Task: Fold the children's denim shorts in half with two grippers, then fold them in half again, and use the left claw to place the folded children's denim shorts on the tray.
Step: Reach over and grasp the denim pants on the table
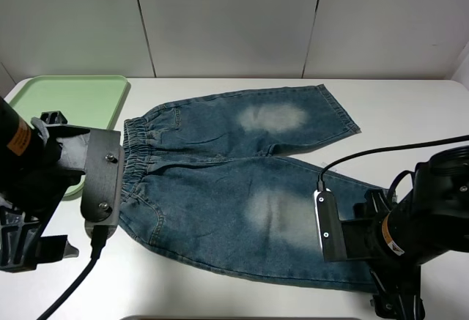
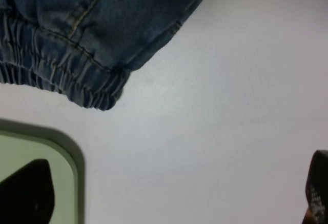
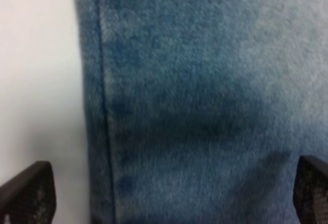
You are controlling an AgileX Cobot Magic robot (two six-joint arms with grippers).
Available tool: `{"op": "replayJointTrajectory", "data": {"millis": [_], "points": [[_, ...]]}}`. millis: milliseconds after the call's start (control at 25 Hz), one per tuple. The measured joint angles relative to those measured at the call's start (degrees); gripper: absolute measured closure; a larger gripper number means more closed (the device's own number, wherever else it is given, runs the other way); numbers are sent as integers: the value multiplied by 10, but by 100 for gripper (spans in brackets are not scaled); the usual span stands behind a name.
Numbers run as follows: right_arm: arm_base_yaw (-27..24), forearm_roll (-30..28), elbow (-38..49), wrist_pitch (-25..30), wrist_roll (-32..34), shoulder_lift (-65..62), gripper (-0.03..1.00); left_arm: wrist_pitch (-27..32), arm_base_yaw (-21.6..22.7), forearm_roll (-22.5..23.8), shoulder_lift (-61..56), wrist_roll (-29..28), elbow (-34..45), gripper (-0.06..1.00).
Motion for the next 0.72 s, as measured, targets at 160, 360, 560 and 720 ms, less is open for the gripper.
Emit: {"op": "replayJointTrajectory", "data": {"millis": [160, 360, 560, 720], "points": [[0, 1, 0, -13, 1, 15, 27, -21, 0, -1, 0, 4, 0, -3], [0, 2, -1, -22, 2, 26, 27, -55, 0, -1, 16, 8, 0, -3], [0, 6, -3, -22, 0, 32, 27, -68, 0, -1, 79, 35, 1, -3], [0, 7, -3, -22, 0, 33, 27, -91, 0, 0, 122, 42, 1, -3]]}}
